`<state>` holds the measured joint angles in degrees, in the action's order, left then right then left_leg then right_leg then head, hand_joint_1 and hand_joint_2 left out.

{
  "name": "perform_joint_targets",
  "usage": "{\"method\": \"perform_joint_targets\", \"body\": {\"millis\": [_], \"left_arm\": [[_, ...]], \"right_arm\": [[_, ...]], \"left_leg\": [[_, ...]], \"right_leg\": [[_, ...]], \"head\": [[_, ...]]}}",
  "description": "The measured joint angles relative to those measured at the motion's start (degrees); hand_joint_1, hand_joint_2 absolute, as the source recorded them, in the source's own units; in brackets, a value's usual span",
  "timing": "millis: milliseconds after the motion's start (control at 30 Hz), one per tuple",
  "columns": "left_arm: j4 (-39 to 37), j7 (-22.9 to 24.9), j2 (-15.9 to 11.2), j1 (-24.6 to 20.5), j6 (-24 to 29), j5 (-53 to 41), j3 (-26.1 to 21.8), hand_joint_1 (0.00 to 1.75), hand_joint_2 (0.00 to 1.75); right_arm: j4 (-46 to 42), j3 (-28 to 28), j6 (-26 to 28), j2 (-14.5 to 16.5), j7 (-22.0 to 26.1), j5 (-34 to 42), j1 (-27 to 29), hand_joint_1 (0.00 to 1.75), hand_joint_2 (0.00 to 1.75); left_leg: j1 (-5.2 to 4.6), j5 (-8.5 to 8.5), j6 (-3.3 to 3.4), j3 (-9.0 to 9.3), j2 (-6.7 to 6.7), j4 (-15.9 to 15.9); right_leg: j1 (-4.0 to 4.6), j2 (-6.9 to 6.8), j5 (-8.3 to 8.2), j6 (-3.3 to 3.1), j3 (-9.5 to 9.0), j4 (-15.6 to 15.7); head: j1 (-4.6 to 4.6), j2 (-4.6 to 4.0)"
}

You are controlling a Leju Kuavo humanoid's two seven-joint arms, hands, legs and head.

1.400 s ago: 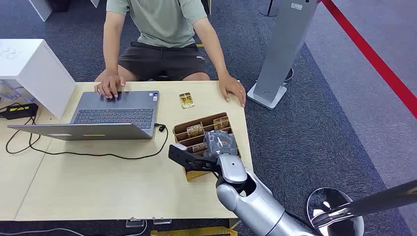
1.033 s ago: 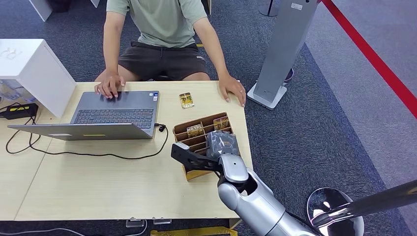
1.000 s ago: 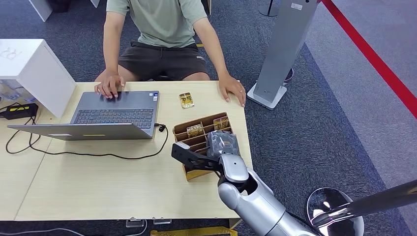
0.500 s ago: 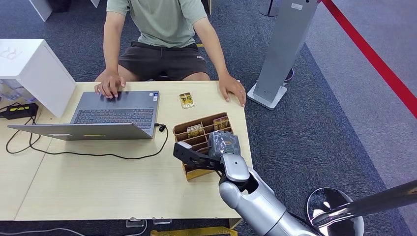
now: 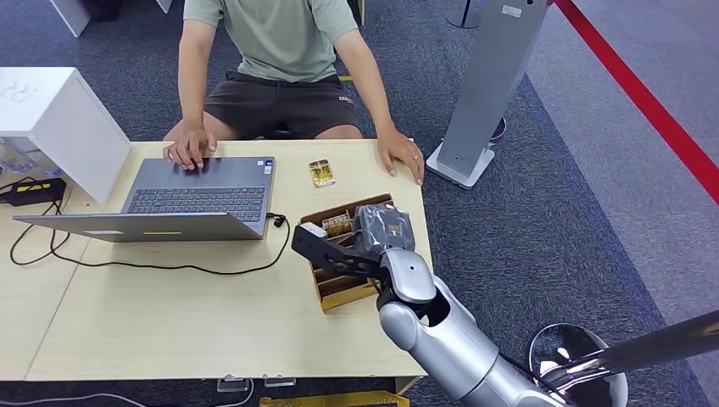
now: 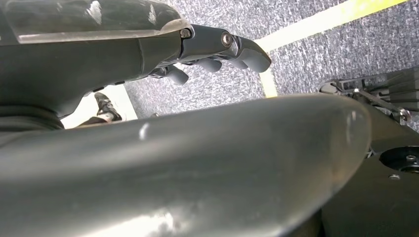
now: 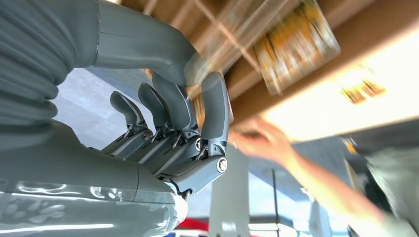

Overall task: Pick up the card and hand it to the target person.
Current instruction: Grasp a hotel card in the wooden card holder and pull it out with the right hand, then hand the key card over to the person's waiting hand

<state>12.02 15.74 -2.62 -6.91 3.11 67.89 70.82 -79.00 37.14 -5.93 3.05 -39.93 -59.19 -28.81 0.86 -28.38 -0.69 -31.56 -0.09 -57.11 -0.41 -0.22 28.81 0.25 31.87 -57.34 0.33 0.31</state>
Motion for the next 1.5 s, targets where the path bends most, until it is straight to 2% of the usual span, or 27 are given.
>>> {"method": "perform_joint_targets", "body": {"millis": [367, 567, 733, 900, 1067, 1267, 1400, 1500], "left_arm": [[0.0, 0.0, 0.0, 0.0, 0.01, -0.24, 0.0, 0.0, 0.0], [0.0, 0.0, 0.0, -0.03, -0.31, -0.4, 0.0, 0.0, 0.0], [0.0, -0.01, 0.0, -0.12, -0.71, -1.07, 0.03, 0.0, 0.0], [0.0, 0.08, 0.03, -0.9, -1.02, -1.99, 0.49, 0.0, 0.0], [0.0, 1.21, 0.11, -1.79, -1.38, -3.01, 1.5, 0.0, 0.0], [0.0, 2.28, 0.19, -2.41, -1.42, -3.37, 2.57, 0.0, 0.0], [0.0, 2.74, 0.2, -2.49, -1.88, -3.63, 3.03, 0.0, 0.0], [0.0, 2.74, 0.21, -2.61, -2.77, -4.04, 3.55, 0.0, 0.0]], "right_arm": [[-8.98, 0.05, -0.65, -0.73, 0.02, 1.61, -3.57, 1.54, 1.75], [-7.51, 0.95, 5.67, -1.17, 0.4, 7.07, -7.49, 1.54, 1.75], [-0.11, 2.47, 13.59, -0.69, 4.28, 11.89, -12.86, 1.54, 1.75], [14.89, 3.86, 21.29, 2.1, 10.78, 13.69, -20.21, 1.54, 1.75], [27.54, 4.56, 23.5, 3.63, 11.53, 13.37, -24.31, 1.54, 1.75], [36.57, 4.95, 24.2, 4.21, 11.26, 12.4, -26.22, 1.54, 1.75], [40.04, 5.18, 24.51, 4.25, 11.39, 11.9, -26.44, 0.0, 1.75], [41.87, 5.36, 24.59, 4.23, 11.62, 11.68, -26.45, 0.0, 1.75]], "left_leg": [[0.0, 0.0, 0.0, -0.02, 0.0, 0.0], [0.0, 0.0, 0.0, -0.04, -0.01, 0.0], [0.0, 0.0, 0.0, -0.07, -0.03, 0.0], [0.0, 0.01, 0.0, -0.07, -0.09, 0.0], [0.0, 0.01, 0.0, -0.08, -0.11, -0.01], [0.0, 0.01, 0.0, -0.07, -0.09, -0.02], [0.0, 0.01, 0.0, -0.05, -0.07, -0.02], [0.0, 0.01, 0.0, -0.03, -0.06, -0.01]], "right_leg": [[0.0, 0.0, 0.0, 0.0, 0.0, 0.0], [0.0, 0.0, 0.0, 0.0, -0.01, 0.0], [0.0, -0.02, 0.0, 0.0, -0.01, -0.02], [0.0, -0.11, 0.0, 0.0, -0.01, -0.04], [0.0, -0.12, 0.0, 0.0, -0.01, -0.04], [0.0, -0.1, 0.0, 0.0, 0.01, -0.03], [0.0, -0.09, 0.0, 0.0, 0.02, -0.03], [0.0, -0.07, -0.01, 0.0, 0.01, -0.03]], "head": [[0.01, 0.0], [0.02, 0.0], [0.03, 0.0], [-0.08, 0.0], [0.0, 0.0], [0.11, 0.0], [0.04, 0.0], [-0.04, 0.0]]}}
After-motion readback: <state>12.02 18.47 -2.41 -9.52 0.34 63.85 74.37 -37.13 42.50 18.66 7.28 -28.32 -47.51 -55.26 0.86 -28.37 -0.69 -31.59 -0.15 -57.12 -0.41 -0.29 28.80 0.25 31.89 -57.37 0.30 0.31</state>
